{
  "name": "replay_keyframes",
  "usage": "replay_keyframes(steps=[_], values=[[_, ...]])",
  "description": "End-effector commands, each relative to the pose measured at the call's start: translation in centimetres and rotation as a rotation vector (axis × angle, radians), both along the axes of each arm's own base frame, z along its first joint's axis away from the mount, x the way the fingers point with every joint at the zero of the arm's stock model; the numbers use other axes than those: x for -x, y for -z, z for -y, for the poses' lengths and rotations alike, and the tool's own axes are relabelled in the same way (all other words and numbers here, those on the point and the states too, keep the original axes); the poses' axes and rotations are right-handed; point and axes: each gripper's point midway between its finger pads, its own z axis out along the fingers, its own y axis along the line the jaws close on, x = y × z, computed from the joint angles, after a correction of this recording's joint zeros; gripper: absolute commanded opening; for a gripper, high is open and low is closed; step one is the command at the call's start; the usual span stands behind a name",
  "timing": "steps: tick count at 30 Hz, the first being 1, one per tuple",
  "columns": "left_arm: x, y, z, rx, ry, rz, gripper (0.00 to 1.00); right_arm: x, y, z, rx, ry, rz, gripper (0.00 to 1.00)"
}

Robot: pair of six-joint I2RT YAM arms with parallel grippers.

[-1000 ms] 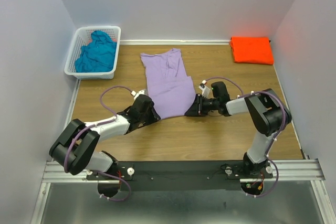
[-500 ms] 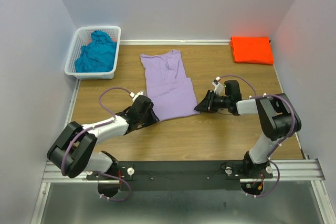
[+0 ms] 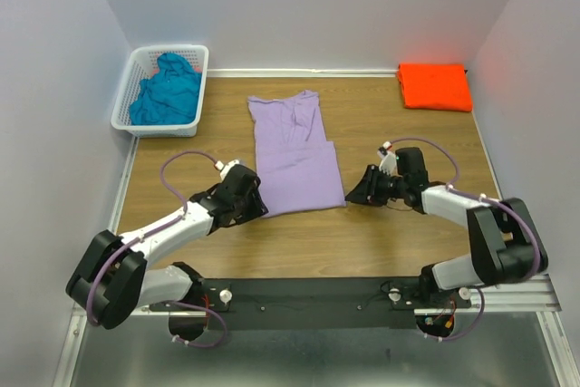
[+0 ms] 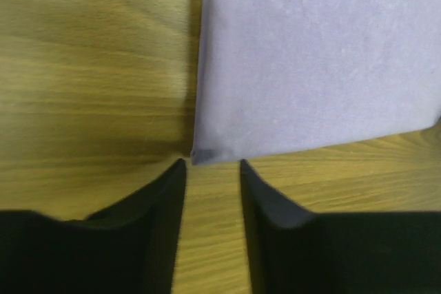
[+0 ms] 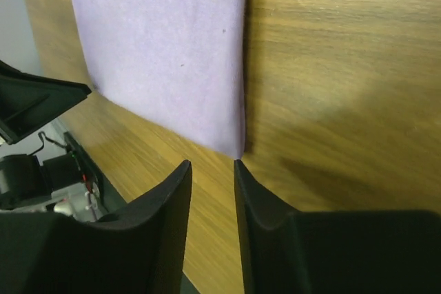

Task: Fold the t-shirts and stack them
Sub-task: Fold the tshirt

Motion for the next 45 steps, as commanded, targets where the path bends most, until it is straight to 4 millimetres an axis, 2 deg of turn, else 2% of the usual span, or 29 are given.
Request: replay_keyframes(steps=[1, 4, 5, 6, 8, 9, 10, 11, 13, 19, 28, 35, 39, 43, 44, 45], values=[[0.0, -2.0, -1.9, -0.104, -0.045, 0.005, 0.59, 0.0, -1.6, 1.8, 0.133, 0.064, 0.02, 0.47], [0.7, -2.3, -2.1, -0.154, -0.03, -0.023, 0.68, -0.2, -2.9, 2.3, 0.216, 0.093, 0.049, 0.59], [0.8, -2.3, -2.0, -0.163, -0.025, -0.027, 0.69, -0.4, -2.8, 2.8, 0.265, 0.114, 0.052, 0.61], [1.3, -2.1, -1.8, -0.179, -0.006, -0.038, 0.69, 0.3, -2.4, 3.1, 0.308, 0.104, 0.023, 0.63], [1.2, -1.9, -1.2, -0.197, 0.01, -0.044, 0.69, 0.4, -2.6, 2.4, 0.374, 0.077, 0.033, 0.68], [1.2, -1.8, -1.0, -0.208, 0.019, -0.045, 0.69, 0.4, -2.2, 3.1, 0.449, 0.097, 0.03, 0.69], [1.1, -1.6, -0.6, -0.221, 0.033, -0.053, 0.69, 0.9, -2.1, 2.4, 0.482, 0.069, 0.037, 0.7], [0.9, -1.4, -0.6, -0.234, 0.033, -0.056, 0.68, 0.4, -2.2, 2.4, 0.525, 0.081, 0.052, 0.72], [0.4, -1.1, -0.4, -0.256, 0.041, -0.06, 0.66, 0.6, -2.0, 1.8, 0.559, 0.064, 0.056, 0.72], [-0.9, -0.5, 0.3, -0.29, 0.06, -0.059, 0.54, -0.1, -1.9, 0.9, 0.623, 0.051, 0.069, 0.7], [-0.4, 2.1, 0.3, -0.333, 0.096, -0.124, 0.53, -0.8, -1.2, 0.2, 0.662, 0.027, 0.048, 0.69], [0.0, 3.0, -0.2, -0.368, 0.105, -0.158, 0.52, -1.0, -0.8, -0.3, 0.669, 0.015, 0.039, 0.69], [0.9, 3.6, -0.1, -0.356, 0.123, -0.189, 0.43, -1.1, -0.7, -0.4, 0.676, 0.016, 0.032, 0.69], [1.2, 3.6, -0.4, -0.366, 0.126, -0.203, 0.26, -1.3, -0.6, -0.7, 0.68, 0.022, 0.02, 0.69], [1.3, 3.5, -0.5, -0.371, 0.136, -0.201, 0.11, -1.3, -0.3, -0.8, 0.684, 0.025, 0.007, 0.69], [1.3, 3.5, -0.5, -0.371, 0.136, -0.201, 0.11, -1.4, -0.3, -1.0, 0.683, 0.023, 0.007, 0.69]])
